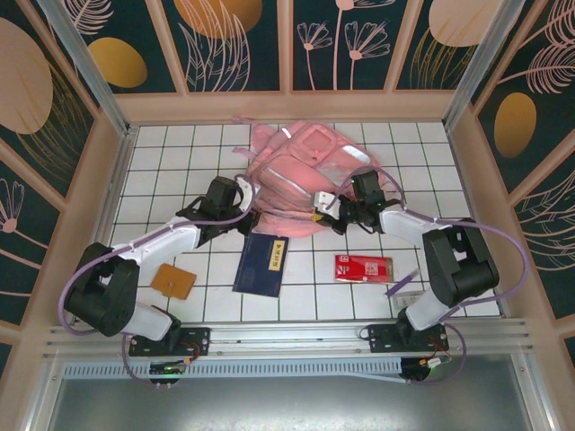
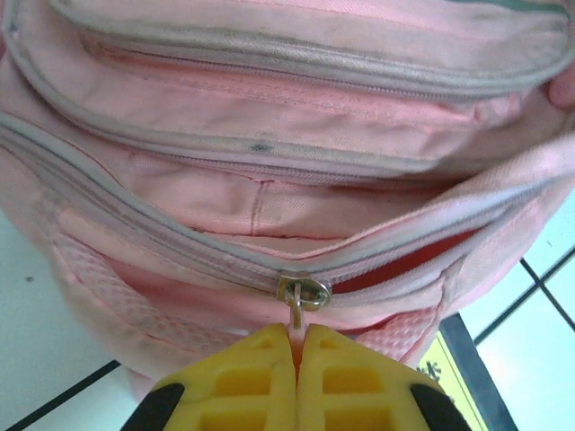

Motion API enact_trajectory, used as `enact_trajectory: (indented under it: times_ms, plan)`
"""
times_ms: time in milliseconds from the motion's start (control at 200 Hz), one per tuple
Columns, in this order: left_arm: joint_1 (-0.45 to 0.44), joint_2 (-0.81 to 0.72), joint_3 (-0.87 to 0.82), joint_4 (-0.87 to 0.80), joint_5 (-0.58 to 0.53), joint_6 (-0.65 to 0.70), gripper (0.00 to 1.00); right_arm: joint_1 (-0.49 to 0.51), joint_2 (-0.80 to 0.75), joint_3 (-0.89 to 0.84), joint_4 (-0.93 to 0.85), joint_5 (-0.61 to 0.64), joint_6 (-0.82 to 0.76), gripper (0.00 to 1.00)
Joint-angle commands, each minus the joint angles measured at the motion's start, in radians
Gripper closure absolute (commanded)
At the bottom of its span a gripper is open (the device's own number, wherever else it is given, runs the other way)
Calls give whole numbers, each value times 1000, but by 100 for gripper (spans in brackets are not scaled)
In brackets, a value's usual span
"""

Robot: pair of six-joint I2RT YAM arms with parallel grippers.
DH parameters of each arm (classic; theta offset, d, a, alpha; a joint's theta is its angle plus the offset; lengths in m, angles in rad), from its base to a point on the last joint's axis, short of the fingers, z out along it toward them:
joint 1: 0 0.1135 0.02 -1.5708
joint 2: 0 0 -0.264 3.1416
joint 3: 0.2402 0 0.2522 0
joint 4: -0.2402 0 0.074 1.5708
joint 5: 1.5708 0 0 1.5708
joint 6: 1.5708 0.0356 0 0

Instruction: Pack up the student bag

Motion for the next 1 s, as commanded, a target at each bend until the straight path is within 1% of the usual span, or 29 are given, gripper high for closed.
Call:
enact_trajectory:
  times_ms: [0, 45, 75, 115, 150, 210, 345, 445, 485, 525, 586, 601, 631, 681, 776, 796, 891, 956, 996]
  plan:
    - [11, -33, -17, 36, 105, 170, 100, -3, -51, -28, 16, 34, 26, 73]
    - [11, -27, -18, 48, 141, 167, 100, 9, -60, -24, 25, 20, 41, 58]
    - [11, -24, -18, 57, 173, 162, 100, 24, -64, -22, 36, 14, 59, 51]
    - [10, -19, -22, 72, 209, 150, 100, 46, -68, -18, 57, 10, 80, 47]
    - [11, -16, -28, 90, 234, 130, 100, 66, -67, -16, 77, 8, 100, 46]
    - [10, -11, -42, 125, 275, 101, 100, 102, -60, -11, 124, 3, 147, 39]
    - [8, -4, -59, 183, 324, 58, 100, 162, -12, 15, 211, 1, 212, 38]
    - [10, 0, -54, 206, 349, 37, 100, 188, 56, 63, 168, 11, 195, 38]
    - [11, -1, -49, 212, 353, 30, 100, 193, 78, 85, 117, 14, 168, 40]
    - [10, -4, -45, 212, 352, 27, 100, 199, 98, 102, 75, 21, 141, 46]
    - [10, -7, -37, 208, 346, 32, 100, 199, 110, 114, 16, 38, 103, 66]
    - [10, -10, -34, 204, 345, 34, 100, 199, 110, 117, 3, 47, 91, 74]
    - [11, -12, -27, 194, 340, 47, 100, 198, 105, 115, -17, 67, 68, 86]
    - [12, -19, -13, 174, 317, 73, 100, 191, 89, 108, -39, 104, 33, 100]
    - [25, -23, 20, 126, 235, 131, 100, 174, 34, 105, -76, 135, 2, 100]
    - [31, -22, 29, 117, 215, 140, 100, 140, 20, 105, -83, 137, -1, 100]
    - [66, -9, 70, 88, 119, 163, 100, 88, -43, 115, -128, 138, -24, 100]
    - [93, -3, 84, 101, 71, 175, 100, 65, -84, 137, -211, 136, -59, 100]
    - [112, 6, 95, 107, 63, 183, 100, 59, -98, 153, -273, 146, -87, 100]
